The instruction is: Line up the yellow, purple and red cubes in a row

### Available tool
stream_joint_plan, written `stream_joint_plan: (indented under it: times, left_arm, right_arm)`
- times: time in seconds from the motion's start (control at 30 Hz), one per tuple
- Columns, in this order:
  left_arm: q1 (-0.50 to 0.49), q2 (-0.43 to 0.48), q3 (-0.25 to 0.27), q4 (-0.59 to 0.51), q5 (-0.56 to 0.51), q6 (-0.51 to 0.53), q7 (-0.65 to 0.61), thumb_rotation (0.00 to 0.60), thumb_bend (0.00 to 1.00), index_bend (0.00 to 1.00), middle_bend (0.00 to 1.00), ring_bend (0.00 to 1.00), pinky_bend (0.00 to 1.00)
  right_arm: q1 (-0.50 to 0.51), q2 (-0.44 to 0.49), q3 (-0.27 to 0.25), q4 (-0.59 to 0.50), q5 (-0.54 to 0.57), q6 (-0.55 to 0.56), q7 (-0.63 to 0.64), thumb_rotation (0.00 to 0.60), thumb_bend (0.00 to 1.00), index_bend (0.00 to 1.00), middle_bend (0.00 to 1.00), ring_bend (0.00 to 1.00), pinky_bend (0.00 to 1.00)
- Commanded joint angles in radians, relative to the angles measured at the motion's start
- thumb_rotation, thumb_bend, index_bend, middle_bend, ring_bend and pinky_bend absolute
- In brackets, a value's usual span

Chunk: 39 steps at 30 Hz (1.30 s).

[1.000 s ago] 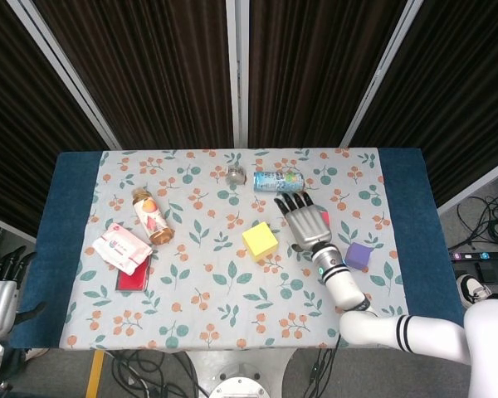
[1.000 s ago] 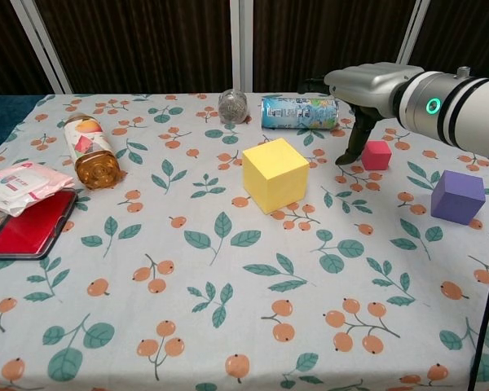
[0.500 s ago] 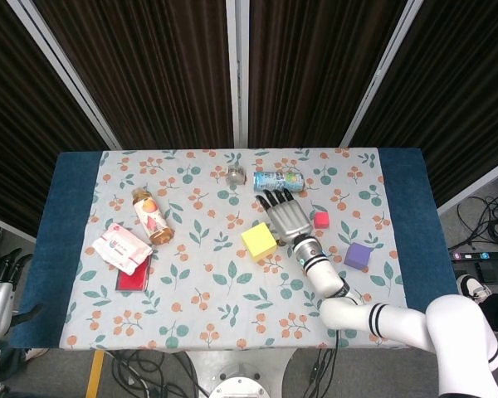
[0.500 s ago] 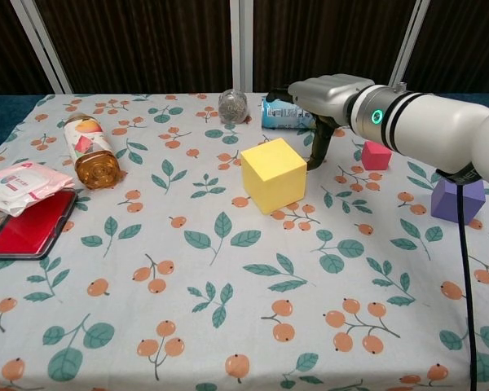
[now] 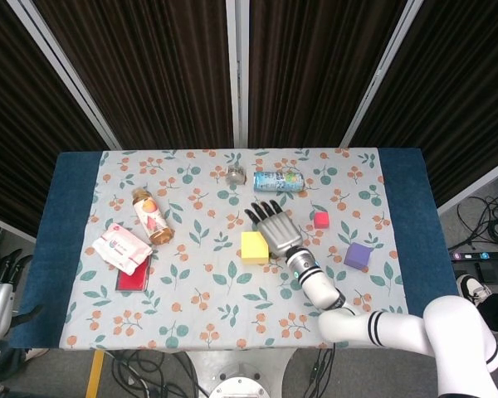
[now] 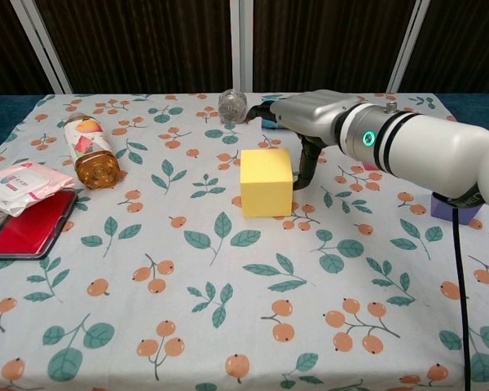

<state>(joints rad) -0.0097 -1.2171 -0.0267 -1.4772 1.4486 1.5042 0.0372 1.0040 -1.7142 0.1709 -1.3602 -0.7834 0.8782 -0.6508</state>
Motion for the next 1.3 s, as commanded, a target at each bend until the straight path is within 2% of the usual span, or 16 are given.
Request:
stream_joint_plan:
  times: [0.03, 0.2, 0.43, 0.6, 0.7, 0.93, 1.07, 1.3]
  left_arm:
    - [0.001, -0.001, 0.000, 0.002, 0.000, 0.001, -0.003, 0.600, 0.09, 0.20, 0.18, 0.13, 0.17]
    - [0.001, -0.002, 0.000, 0.006, 0.005, 0.004, -0.008, 0.600, 0.09, 0.20, 0.18, 0.13, 0.17]
    - [-0.001, -0.006, 0.000, 0.015, 0.013, 0.005, -0.015, 0.600, 0.09, 0.20, 0.18, 0.13, 0.17]
    - [-0.003, -0.012, 0.003, 0.019, 0.013, -0.004, -0.017, 0.600, 0.09, 0.20, 0.18, 0.13, 0.17]
    - [-0.008, -0.013, 0.004, 0.017, 0.022, -0.005, -0.015, 0.600, 0.09, 0.20, 0.18, 0.13, 0.17]
    - [-0.019, -0.013, 0.005, 0.005, 0.029, -0.018, -0.005, 0.600, 0.09, 0.20, 0.18, 0.13, 0.17]
    - [-0.026, -0.014, 0.008, 0.001, 0.039, -0.024, -0.002, 0.600, 0.09, 0.20, 0.18, 0.13, 0.17]
    - [-0.031, -0.013, 0.010, -0.003, 0.037, -0.031, 0.004, 0.600, 0.09, 0.20, 0.18, 0.13, 0.17]
  right_arm:
    - [-0.005, 0.007, -0.005, -0.011, -0.003, 0.008, -0.002, 0.600, 0.00, 0.00, 0.00, 0.00, 0.00]
    - [-0.037, 0.058, -0.011, -0.070, -0.027, 0.045, 0.020, 0.600, 0.00, 0.00, 0.00, 0.00, 0.00]
    - [-0.141, 0.230, -0.051, -0.218, -0.069, 0.142, 0.061, 0.600, 0.01, 0.00, 0.02, 0.00, 0.00]
    - [-0.231, 0.325, -0.083, -0.296, -0.060, 0.231, 0.084, 0.600, 0.12, 0.05, 0.08, 0.00, 0.00]
    - [-0.281, 0.355, -0.098, -0.318, -0.046, 0.260, 0.109, 0.600, 0.13, 0.11, 0.11, 0.00, 0.00]
    - [-0.360, 0.366, -0.141, -0.326, -0.012, 0.251, 0.156, 0.600, 0.13, 0.20, 0.12, 0.00, 0.00]
    - [-0.390, 0.353, -0.139, -0.298, -0.004, 0.239, 0.202, 0.600, 0.14, 0.24, 0.12, 0.00, 0.00]
    - [-0.416, 0.321, -0.124, -0.226, 0.010, 0.214, 0.232, 0.600, 0.15, 0.25, 0.12, 0.00, 0.00]
